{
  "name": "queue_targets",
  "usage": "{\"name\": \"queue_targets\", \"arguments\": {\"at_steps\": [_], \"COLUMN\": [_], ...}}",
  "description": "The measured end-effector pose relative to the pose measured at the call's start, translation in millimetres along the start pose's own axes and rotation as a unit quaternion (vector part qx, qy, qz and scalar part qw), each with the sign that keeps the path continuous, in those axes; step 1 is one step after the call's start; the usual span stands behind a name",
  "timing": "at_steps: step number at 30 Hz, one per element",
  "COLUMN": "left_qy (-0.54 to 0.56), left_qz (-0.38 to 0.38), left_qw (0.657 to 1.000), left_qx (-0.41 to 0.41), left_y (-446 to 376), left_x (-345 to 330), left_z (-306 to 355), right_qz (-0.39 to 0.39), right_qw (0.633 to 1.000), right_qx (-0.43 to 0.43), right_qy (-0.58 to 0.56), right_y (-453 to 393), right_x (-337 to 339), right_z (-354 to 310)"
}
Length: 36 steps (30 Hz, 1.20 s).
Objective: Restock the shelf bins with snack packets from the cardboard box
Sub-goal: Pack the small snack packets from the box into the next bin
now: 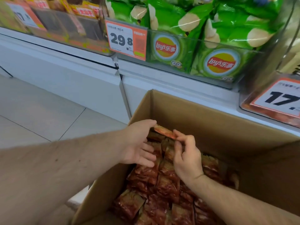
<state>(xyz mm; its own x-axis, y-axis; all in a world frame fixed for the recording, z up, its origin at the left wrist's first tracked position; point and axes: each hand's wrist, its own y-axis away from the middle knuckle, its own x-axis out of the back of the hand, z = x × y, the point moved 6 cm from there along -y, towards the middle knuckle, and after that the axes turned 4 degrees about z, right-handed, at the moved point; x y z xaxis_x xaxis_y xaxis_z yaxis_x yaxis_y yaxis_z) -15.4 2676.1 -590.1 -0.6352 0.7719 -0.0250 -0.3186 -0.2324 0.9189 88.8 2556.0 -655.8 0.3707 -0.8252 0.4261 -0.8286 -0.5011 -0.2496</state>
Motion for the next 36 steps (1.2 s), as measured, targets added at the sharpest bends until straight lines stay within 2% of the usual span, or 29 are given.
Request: {"name": "queue_targets", "arguments": {"at_steps": [3, 6, 8, 10, 13, 15, 19, 22, 24, 27, 32, 36], "left_qy": [-0.023, -0.087, -0.141, -0.184, -0.246, -0.295, -0.357, -0.361, -0.366, -0.377, -0.393, -0.36], "left_qz": [-0.008, 0.059, 0.104, 0.129, 0.135, 0.143, 0.187, 0.203, 0.202, 0.206, 0.206, 0.191], "left_qw": [0.999, 0.991, 0.973, 0.956, 0.935, 0.915, 0.875, 0.873, 0.874, 0.87, 0.86, 0.881], "left_qx": [-0.021, -0.085, -0.149, -0.188, -0.214, -0.234, -0.269, -0.258, -0.248, -0.243, -0.25, -0.241], "left_y": [3.6, 2.5, 2.7, 7.0, 6.2, 7.2, 11.7, 7.4, 2.4, -1.7, -4.2, -4.1], "left_x": [-3.2, 4.0, 11.2, 14.3, 16.6, 16.8, 21.7, 27.9, 30.1, 31.3, 32.8, 33.0], "left_z": [-1.6, 1.3, 9.4, 14.8, 16.9, 19.9, 35.9, 41.3, 41.9, 41.8, 39.7, 37.9], "right_qz": [-0.04, -0.097, -0.116, -0.109, -0.13, -0.146, -0.18, -0.218, -0.255, -0.282, -0.228, -0.211], "right_qw": [0.992, 0.976, 0.979, 0.979, 0.95, 0.936, 0.927, 0.92, 0.902, 0.881, 0.907, 0.937], "right_qx": [0.113, 0.197, 0.157, 0.081, -0.038, -0.09, -0.096, -0.065, -0.056, -0.073, -0.149, -0.172], "right_qy": [-0.034, -0.007, 0.055, 0.15, 0.281, 0.308, 0.314, 0.321, 0.343, 0.372, 0.321, 0.218], "right_y": [26.8, 42.6, 38.3, 25.5, 5.4, -4.0, -23.5, -39.0, -44.3, -44.3, -41.8, -39.5], "right_x": [20.6, 19.8, 20.3, 27.2, 33.9, 26.5, -18.8, -59.2, -84.8, -107.3, -105.5, -86.2], "right_z": [-41.7, -51.4, -27.7, 11.4, 62.5, 81.0, 89.8, 85.0, 86.6, 92.9, 97.4, 79.9]}}
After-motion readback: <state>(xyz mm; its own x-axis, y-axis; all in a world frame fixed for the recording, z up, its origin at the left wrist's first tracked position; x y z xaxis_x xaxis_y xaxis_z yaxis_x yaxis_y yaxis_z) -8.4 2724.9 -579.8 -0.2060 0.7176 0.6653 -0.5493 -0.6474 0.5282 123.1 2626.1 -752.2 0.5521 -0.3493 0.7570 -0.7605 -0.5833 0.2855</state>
